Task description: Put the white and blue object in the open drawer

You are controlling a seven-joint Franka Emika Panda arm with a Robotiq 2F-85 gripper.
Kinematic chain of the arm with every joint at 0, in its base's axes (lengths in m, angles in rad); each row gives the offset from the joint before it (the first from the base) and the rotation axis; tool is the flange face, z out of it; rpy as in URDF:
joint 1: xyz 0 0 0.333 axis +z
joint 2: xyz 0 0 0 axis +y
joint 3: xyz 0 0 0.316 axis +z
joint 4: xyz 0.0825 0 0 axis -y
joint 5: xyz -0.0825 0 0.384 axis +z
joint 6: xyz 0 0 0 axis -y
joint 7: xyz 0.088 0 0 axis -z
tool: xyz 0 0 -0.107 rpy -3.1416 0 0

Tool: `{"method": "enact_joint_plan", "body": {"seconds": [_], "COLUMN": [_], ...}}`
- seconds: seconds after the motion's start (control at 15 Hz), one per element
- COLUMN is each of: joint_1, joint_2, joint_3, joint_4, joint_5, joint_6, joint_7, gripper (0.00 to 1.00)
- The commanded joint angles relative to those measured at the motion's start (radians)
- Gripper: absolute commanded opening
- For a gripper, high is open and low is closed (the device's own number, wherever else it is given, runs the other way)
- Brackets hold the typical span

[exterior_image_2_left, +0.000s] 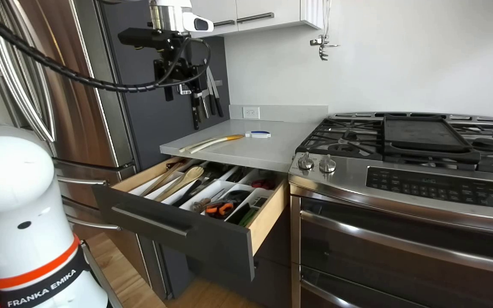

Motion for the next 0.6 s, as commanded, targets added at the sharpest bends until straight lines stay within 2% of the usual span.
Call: {"method": "enact_joint_plan", "body": {"seconds": [0.0, 0.07, 0.27, 0.53], "joint_1": [0.030, 0.029, 0.009, -0.001], "joint_2": [0.231, 0.283, 0.459, 0.679], "joint_3": [0.085, 0.108, 0.158, 0.158], "joint_4": [0.144, 0.178, 0.317, 0.495], "joint_5": [0.085, 0.102, 0.132, 0.200], "joint_6": [0.052, 0.080, 0.065, 0.130], "joint_7": [0.139, 0.181, 0.350, 0.495], "gripper": [1.00, 1.00, 1.00, 1.00]}}
